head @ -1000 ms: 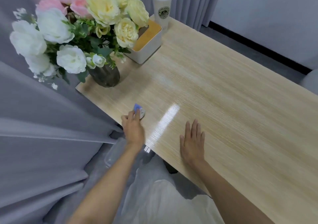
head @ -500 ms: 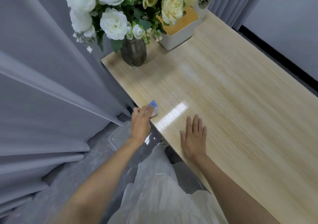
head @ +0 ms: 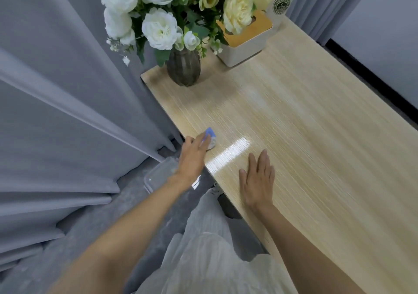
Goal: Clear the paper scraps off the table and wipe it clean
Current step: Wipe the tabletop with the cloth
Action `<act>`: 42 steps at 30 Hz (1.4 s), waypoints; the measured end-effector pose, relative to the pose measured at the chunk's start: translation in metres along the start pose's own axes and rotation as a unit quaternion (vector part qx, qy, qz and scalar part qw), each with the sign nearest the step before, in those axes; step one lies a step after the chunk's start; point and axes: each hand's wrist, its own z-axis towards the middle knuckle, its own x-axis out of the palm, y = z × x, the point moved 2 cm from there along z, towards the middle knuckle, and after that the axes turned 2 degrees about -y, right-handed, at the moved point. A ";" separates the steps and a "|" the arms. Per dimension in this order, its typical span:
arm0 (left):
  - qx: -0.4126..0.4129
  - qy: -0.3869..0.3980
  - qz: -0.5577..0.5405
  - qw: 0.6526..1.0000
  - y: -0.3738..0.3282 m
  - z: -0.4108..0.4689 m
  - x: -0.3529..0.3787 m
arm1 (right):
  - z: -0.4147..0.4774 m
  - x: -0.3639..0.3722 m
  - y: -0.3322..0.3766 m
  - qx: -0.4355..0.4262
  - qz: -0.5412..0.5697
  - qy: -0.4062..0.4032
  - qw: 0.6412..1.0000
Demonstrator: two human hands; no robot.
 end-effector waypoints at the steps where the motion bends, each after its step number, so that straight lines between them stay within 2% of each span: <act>1: 0.089 0.012 0.009 0.996 -0.011 -0.011 0.007 | 0.002 -0.001 0.001 -0.001 0.000 0.000 1.000; 2: 0.176 0.020 0.037 0.984 -0.012 -0.016 0.016 | 0.006 -0.002 0.001 -0.002 -0.002 0.001 1.000; 3: 0.222 0.037 0.066 0.972 -0.004 -0.014 0.016 | 0.009 -0.004 0.001 0.000 -0.005 0.001 1.000; 4: 0.208 0.053 0.067 0.974 0.006 -0.003 0.012 | 0.012 -0.005 -0.001 0.004 -0.008 0.001 1.000; 5: 0.170 0.062 0.061 0.982 0.015 0.009 0.003 | 0.017 -0.008 -0.002 0.008 -0.007 0.000 1.000; 6: 0.097 0.036 0.038 0.994 0.028 0.023 -0.001 | 0.021 -0.010 -0.004 0.014 -0.001 -0.001 1.000; 9: -0.053 -0.113 0.032 0.992 0.034 0.061 -0.012 | 0.034 -0.017 -0.011 0.035 0.022 -0.003 0.999; 10: -0.090 -0.137 0.018 0.986 0.023 0.068 -0.011 | 0.040 -0.020 -0.012 0.039 0.024 -0.006 0.999; 11: -0.110 -0.114 -0.018 0.987 -0.001 0.072 -0.007 | 0.045 -0.022 -0.014 0.041 0.023 -0.008 0.999; 13: -0.038 -0.073 -0.062 0.995 -0.050 0.070 0.002 | 0.054 -0.024 -0.018 0.051 0.023 -0.014 0.998; 15: 0.155 -0.023 0.003 0.988 -0.076 0.059 0.021 | 0.060 -0.027 -0.022 0.062 0.023 -0.019 0.998; 16: 0.242 -0.013 0.036 0.970 -0.068 0.058 0.029 | 0.062 -0.029 -0.024 0.063 0.022 -0.020 0.998; 17: 0.293 -0.009 0.077 0.953 -0.052 0.067 0.031 | 0.064 -0.031 -0.027 0.062 0.022 -0.020 0.998; 18: 0.297 -0.009 0.089 0.951 -0.038 0.080 0.028 | 0.066 -0.033 -0.030 0.063 0.023 -0.019 0.998; 20: 0.209 -0.051 0.084 0.973 -0.016 0.112 0.018 | 0.072 -0.038 -0.040 0.069 0.029 -0.016 0.997; 22: 0.070 -0.116 0.065 0.989 -0.018 0.140 0.014 | 0.079 -0.043 -0.050 0.083 0.037 -0.017 0.996; 24: -0.048 -0.148 -0.023 0.988 -0.045 0.152 0.024 | 0.086 -0.047 -0.058 0.101 0.044 -0.012 0.994; 25: -0.072 -0.139 -0.065 0.986 -0.063 0.150 0.034 | 0.091 -0.049 -0.061 0.109 0.043 -0.012 0.993; 26: -0.049 -0.119 -0.089 0.988 -0.082 0.143 0.043 | 0.095 -0.050 -0.063 0.115 0.038 -0.015 0.993; 27: 0.030 -0.083 -0.083 0.993 -0.098 0.132 0.053 | 0.100 -0.052 -0.064 0.119 0.037 -0.018 0.992; 28: 0.145 -0.040 -0.045 0.988 -0.108 0.118 0.064 | 0.104 -0.053 -0.065 0.121 0.041 -0.023 0.992; 30: 0.341 0.020 0.037 0.939 -0.103 0.109 0.071 | 0.110 -0.055 -0.067 0.121 0.050 -0.028 0.991; 31: 0.393 0.041 0.057 0.917 -0.094 0.122 0.065 | 0.111 -0.055 -0.069 0.118 0.050 -0.029 0.991; 32: 0.413 0.041 0.070 0.907 -0.086 0.141 0.057 | 0.113 -0.055 -0.071 0.117 0.048 -0.029 0.992; 33: 0.403 0.018 0.078 0.912 -0.080 0.163 0.047 | 0.113 -0.056 -0.074 0.117 0.047 -0.026 0.992; 34: 0.355 -0.014 0.072 0.932 -0.074 0.184 0.038 | 0.113 -0.055 -0.078 0.116 0.048 -0.022 0.992; 36: 0.172 -0.075 0.028 0.982 -0.069 0.217 0.030 | 0.113 -0.054 -0.083 0.108 0.053 -0.016 0.993; 37: 0.099 -0.090 0.012 0.991 -0.074 0.220 0.033 | 0.112 -0.052 -0.084 0.106 0.049 -0.017 0.993; 38: 0.071 -0.087 0.001 0.994 -0.084 0.214 0.040 | 0.112 -0.050 -0.085 0.108 0.040 -0.020 0.993; 39: 0.087 -0.070 -0.007 0.994 -0.096 0.200 0.049 | 0.113 -0.048 -0.085 0.113 0.032 -0.026 0.993; 40: 0.143 -0.041 -0.002 0.989 -0.107 0.182 0.060 | 0.114 -0.047 -0.085 0.121 0.029 -0.032 0.992; 42: 0.318 0.011 0.016 0.948 -0.117 0.152 0.074 | 0.115 -0.048 -0.085 0.133 0.034 -0.031 0.990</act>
